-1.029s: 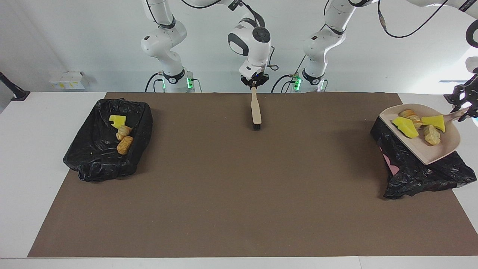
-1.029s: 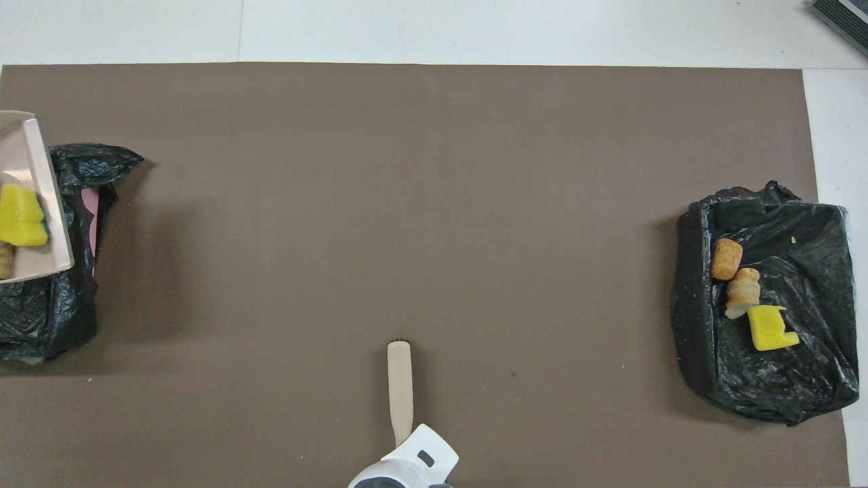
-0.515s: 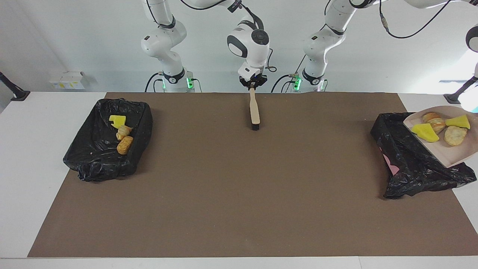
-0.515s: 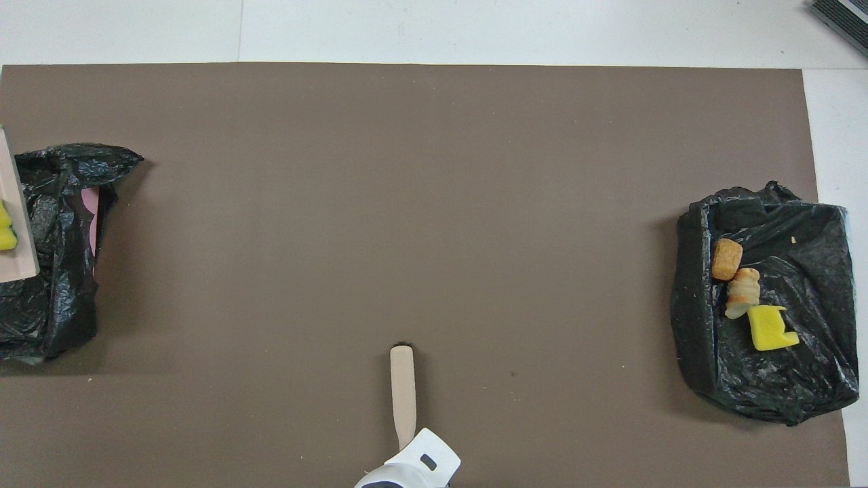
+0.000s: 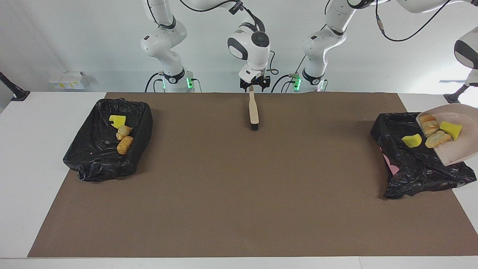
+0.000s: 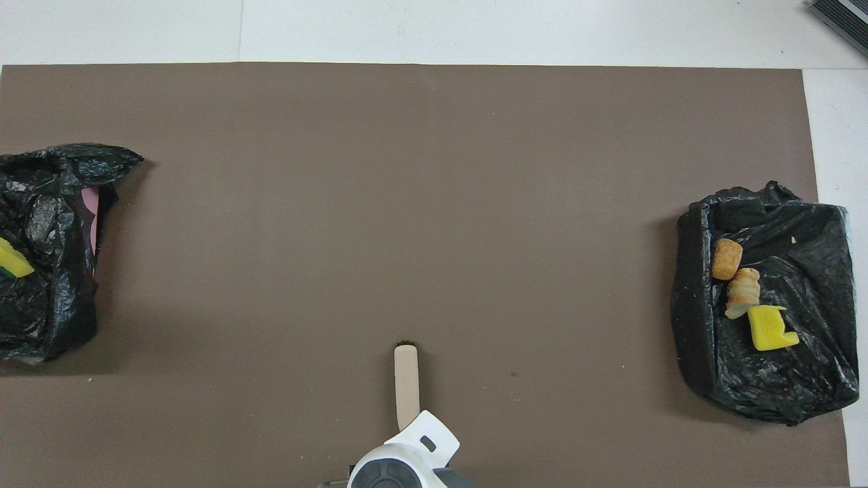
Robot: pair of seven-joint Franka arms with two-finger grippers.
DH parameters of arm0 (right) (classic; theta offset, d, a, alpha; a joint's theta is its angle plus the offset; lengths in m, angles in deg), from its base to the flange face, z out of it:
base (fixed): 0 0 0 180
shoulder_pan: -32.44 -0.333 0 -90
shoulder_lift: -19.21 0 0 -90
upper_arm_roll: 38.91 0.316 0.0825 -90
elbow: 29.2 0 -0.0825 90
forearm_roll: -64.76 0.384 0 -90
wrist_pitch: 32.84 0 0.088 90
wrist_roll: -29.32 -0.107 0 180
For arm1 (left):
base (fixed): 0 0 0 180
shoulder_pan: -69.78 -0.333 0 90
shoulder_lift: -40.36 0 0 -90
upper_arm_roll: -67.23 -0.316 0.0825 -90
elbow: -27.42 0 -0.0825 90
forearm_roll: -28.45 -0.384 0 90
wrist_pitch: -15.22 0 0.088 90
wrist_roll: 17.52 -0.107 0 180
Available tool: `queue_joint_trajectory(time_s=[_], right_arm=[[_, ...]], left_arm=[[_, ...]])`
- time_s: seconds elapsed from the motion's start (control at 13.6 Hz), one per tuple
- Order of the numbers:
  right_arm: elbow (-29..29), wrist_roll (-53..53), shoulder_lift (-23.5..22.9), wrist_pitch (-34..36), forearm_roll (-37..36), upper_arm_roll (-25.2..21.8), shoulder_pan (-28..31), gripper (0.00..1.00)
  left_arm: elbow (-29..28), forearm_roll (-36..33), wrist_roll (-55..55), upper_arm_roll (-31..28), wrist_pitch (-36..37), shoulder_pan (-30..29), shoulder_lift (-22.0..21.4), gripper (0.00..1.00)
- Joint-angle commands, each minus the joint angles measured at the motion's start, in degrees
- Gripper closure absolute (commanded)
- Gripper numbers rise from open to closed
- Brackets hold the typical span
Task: Sweep and dump trash in bin
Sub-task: 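Tip the dustpan over the black trash bag with the left gripper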
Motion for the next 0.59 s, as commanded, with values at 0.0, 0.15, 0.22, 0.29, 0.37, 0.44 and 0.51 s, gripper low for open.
queue_joint_trajectory(time_s=[0.0,0.15,0.22,0.29,0.37,0.44,0.51], right_arm=[[-1.7,2.7,3.1,1.0,0.9,-0.1,4.9,0.05],[-1.9,4.5,6.8,5.3,0.9,-0.2,8.8,0.0],[-1.9,6.8,8.6,8.0,0.8,-0.2,10.6,0.0],[-2.2,9.6,10.1,10.8,0.3,-0.3,12.6,0.0],[-3.0,12.3,11.3,13.6,-0.2,-0.4,14.7,0.0],[-4.0,14.7,11.8,15.7,-0.9,-0.6,16.7,0.0],[-5.5,17.0,12.5,17.0,-2.8,-0.5,19.3,0.0]], left_arm=[[-5.3,-5.9,2.5,-0.7,-1.6,1.8,-4.3,1.0],[-5.3,-10.1,3.8,-0.7,-1.0,2.2,-4.4,1.0],[-5.3,-12.6,4.3,-0.7,-1.1,2.2,-4.5,1.0],[-5.3,-15.3,4.8,-0.7,-1.1,2.3,-4.5,1.0],[-5.3,-18.1,5.9,-0.6,-0.8,2.9,-4.8,1.0],[-5.3,-21.0,8.6,-0.7,0.0,4.3,-4.9,1.0],[-5.3,-23.6,11.8,-0.6,1.4,4.5,-4.9,1.0]])
